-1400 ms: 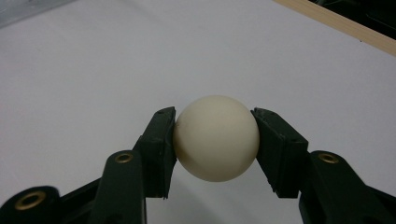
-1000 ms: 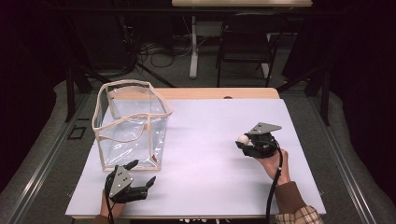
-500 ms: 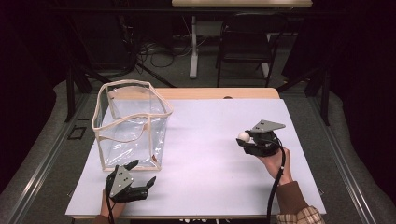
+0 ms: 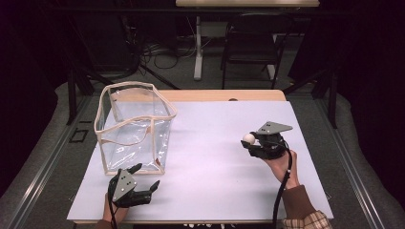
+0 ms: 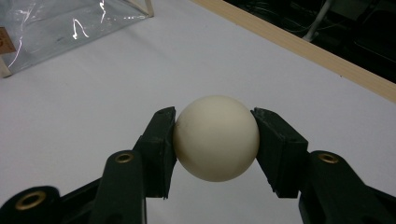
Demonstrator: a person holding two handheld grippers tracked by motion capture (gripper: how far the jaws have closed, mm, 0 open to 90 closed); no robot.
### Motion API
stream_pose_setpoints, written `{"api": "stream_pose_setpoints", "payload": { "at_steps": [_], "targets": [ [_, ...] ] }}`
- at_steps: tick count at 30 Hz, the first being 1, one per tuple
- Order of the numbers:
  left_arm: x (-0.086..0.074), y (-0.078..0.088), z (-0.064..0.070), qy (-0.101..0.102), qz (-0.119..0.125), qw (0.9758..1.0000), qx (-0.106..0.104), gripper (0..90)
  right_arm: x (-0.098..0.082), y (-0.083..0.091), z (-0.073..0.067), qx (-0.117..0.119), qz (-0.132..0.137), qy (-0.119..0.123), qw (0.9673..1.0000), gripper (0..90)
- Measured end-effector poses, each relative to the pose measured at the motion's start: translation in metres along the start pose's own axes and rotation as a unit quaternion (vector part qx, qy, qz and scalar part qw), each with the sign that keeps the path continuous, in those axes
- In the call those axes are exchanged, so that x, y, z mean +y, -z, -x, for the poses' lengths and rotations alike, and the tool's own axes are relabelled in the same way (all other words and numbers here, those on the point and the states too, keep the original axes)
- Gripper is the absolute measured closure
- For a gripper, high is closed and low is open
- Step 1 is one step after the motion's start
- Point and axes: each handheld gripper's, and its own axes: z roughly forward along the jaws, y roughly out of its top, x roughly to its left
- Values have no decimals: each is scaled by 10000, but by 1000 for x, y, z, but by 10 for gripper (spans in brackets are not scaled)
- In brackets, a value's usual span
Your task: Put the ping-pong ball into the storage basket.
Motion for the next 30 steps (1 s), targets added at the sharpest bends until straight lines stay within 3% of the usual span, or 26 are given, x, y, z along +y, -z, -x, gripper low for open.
{"api": "stream_pose_setpoints", "payload": {
  "at_steps": [30],
  "targets": [
    [0, 0, 0, 4, -18, 10000, 25, 159, 14, 5, -1, 8, 160, -15, 9999, 507]
  ]
}}
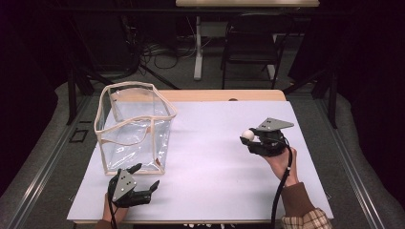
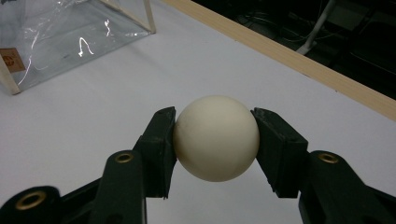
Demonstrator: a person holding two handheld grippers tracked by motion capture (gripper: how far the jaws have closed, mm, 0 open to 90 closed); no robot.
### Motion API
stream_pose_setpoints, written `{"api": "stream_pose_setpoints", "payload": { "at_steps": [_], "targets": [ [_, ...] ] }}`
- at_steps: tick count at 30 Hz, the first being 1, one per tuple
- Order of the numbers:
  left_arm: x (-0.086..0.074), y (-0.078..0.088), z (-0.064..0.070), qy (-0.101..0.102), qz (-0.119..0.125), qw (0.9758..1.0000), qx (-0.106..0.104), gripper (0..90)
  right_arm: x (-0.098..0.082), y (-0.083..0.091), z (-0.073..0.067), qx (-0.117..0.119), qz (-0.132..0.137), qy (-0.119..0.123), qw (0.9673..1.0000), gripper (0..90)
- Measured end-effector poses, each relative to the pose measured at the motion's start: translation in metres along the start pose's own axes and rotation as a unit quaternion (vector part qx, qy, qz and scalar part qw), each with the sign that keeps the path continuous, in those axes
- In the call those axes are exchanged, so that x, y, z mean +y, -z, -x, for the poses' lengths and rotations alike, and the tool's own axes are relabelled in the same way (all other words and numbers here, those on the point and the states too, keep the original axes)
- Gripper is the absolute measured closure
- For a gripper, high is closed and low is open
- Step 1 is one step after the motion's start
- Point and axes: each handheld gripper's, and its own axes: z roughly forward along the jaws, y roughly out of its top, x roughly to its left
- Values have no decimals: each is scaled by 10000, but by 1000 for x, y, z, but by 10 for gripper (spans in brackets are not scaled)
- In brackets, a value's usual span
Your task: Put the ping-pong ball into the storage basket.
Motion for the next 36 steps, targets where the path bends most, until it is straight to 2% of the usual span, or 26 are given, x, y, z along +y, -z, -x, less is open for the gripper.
{"api": "stream_pose_setpoints", "payload": {
  "at_steps": [36],
  "targets": [
    [0, -1, 0, -4, 0, 10000, -5, 160, 24, -13, -8, 149, 113, 188, 9996, 507]
  ]
}}
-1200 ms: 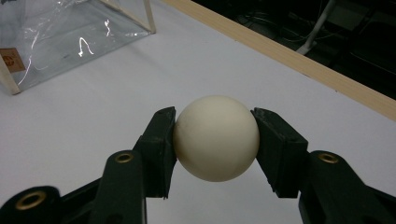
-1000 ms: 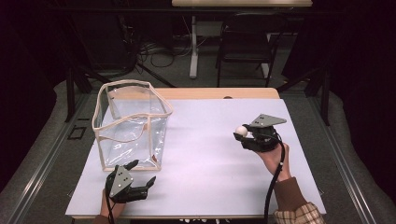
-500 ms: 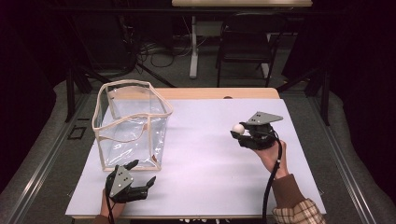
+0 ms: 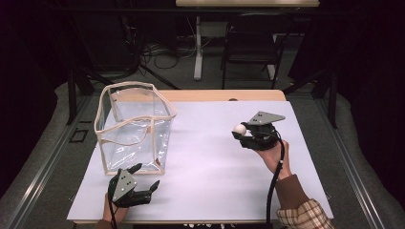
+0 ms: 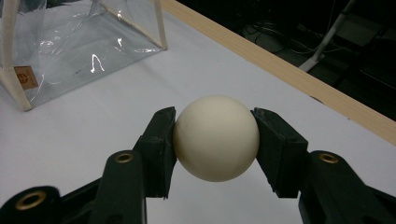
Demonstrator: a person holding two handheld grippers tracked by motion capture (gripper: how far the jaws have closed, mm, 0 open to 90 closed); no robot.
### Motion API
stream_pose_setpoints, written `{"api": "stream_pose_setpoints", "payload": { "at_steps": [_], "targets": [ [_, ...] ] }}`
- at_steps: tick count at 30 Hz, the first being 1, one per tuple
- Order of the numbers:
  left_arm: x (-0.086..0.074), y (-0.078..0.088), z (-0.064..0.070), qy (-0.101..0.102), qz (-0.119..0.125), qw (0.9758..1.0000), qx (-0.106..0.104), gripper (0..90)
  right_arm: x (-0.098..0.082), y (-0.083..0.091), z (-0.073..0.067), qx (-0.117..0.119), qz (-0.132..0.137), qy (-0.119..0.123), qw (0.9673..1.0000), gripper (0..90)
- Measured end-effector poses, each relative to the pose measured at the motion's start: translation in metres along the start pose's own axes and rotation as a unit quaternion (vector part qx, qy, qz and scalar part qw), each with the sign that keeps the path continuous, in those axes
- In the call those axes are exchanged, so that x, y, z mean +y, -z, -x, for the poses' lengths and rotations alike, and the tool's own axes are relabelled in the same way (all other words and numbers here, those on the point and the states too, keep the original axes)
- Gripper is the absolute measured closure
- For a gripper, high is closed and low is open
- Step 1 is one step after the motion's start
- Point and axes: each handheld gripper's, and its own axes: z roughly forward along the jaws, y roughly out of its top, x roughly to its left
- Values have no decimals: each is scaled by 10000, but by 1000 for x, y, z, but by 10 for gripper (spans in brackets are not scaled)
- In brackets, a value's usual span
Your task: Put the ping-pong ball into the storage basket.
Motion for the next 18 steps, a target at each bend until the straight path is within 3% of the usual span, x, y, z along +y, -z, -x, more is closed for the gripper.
{"api": "stream_pose_setpoints", "payload": {
  "at_steps": [18],
  "targets": [
    [0, 0, 0, -5, -3, 10000, -11, 160, 14, -8, 0, 99, 98, 23, 9999, 507]
  ]
}}
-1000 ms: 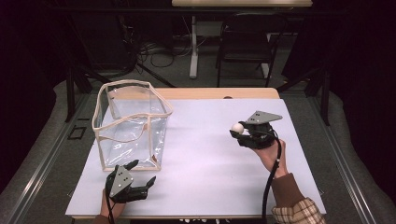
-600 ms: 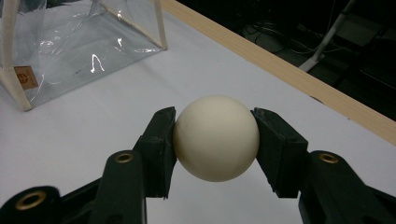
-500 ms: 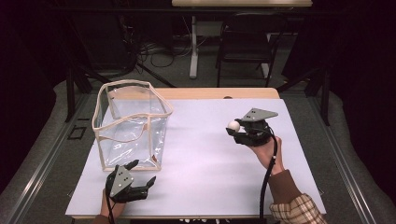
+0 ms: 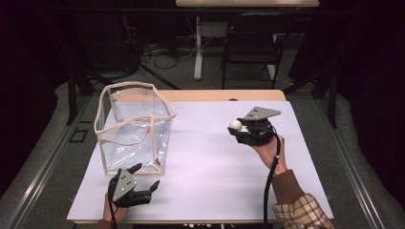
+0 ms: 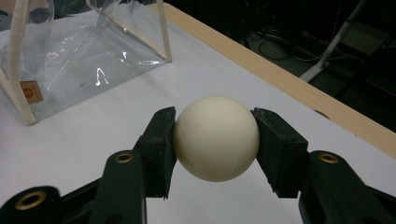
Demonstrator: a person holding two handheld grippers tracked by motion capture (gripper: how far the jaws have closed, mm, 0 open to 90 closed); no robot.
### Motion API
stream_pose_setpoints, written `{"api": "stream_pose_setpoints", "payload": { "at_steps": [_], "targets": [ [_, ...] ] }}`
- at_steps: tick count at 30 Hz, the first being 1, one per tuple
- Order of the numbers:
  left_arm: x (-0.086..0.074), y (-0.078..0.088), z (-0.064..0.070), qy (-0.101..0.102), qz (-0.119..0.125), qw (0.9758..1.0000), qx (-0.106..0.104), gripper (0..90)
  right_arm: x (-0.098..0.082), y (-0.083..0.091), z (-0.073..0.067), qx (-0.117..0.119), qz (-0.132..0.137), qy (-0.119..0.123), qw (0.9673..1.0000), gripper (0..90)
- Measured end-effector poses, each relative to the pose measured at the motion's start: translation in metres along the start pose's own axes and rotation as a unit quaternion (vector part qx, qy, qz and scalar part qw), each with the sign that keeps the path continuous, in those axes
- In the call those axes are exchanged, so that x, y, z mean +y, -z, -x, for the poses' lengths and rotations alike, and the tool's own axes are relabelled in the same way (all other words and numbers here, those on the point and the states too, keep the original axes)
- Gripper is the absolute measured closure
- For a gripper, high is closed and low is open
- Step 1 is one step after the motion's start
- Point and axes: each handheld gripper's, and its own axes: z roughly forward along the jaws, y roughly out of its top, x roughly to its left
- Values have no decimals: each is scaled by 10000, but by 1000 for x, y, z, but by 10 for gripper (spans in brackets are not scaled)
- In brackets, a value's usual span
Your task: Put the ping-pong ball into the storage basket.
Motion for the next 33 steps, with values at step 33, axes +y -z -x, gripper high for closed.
{"api": "stream_pose_setpoints", "payload": {
  "at_steps": [33],
  "targets": [
    [0, 0, 0, 5, 4, 10000, -8, 160, 25, -24, -5, 149, 40, 76, 9999, 508]
  ]
}}
